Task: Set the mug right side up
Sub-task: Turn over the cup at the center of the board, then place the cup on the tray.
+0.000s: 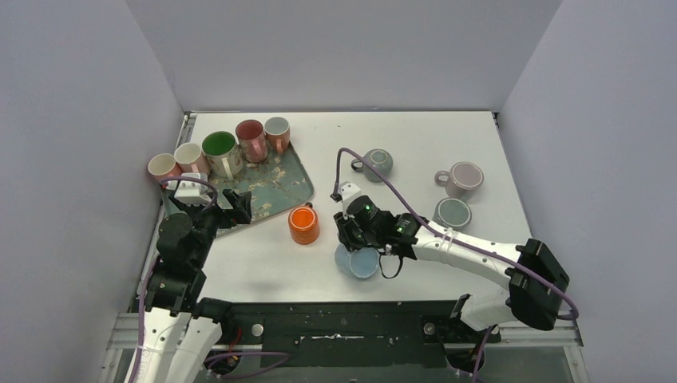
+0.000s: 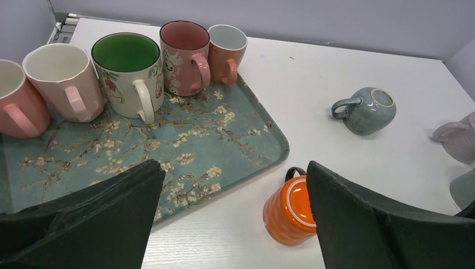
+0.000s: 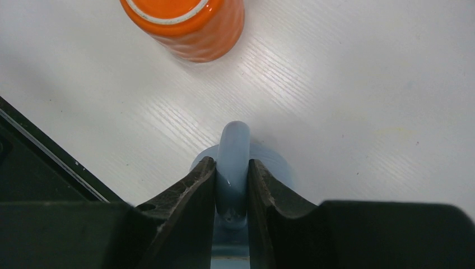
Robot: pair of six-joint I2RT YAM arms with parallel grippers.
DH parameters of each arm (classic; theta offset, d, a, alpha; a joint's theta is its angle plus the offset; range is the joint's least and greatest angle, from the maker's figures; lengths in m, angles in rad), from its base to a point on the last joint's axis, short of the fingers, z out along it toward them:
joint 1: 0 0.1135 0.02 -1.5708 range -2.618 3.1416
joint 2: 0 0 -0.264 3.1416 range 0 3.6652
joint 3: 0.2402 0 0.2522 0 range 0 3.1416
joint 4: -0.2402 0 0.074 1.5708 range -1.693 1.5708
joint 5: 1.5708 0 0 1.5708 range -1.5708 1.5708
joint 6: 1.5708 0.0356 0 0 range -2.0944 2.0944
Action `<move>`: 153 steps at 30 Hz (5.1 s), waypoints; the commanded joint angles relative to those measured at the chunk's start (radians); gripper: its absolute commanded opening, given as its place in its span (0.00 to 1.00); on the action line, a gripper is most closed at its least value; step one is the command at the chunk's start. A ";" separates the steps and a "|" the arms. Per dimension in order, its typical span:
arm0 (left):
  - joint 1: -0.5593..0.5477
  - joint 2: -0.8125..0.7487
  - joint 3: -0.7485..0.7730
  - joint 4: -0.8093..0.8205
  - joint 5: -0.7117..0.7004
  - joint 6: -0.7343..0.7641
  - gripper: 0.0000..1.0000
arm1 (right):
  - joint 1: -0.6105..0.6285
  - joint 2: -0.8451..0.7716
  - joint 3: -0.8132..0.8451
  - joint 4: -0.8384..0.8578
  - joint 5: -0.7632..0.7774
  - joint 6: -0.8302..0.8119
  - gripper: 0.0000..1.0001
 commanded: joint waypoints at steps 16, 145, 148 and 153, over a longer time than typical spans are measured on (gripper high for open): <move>0.006 -0.018 0.012 0.030 -0.045 -0.003 0.97 | 0.183 -0.135 -0.088 -0.096 0.247 0.037 0.31; -0.239 0.317 -0.085 0.383 0.686 -1.010 0.00 | 0.489 -0.201 -0.424 1.202 0.559 -1.793 0.00; -0.241 0.325 -0.085 0.412 0.710 -1.033 0.13 | 0.491 -0.181 -0.420 1.239 0.544 -1.818 0.00; -0.254 0.328 -0.109 0.439 0.715 -1.064 0.31 | 0.491 -0.138 -0.405 1.305 0.525 -1.836 0.00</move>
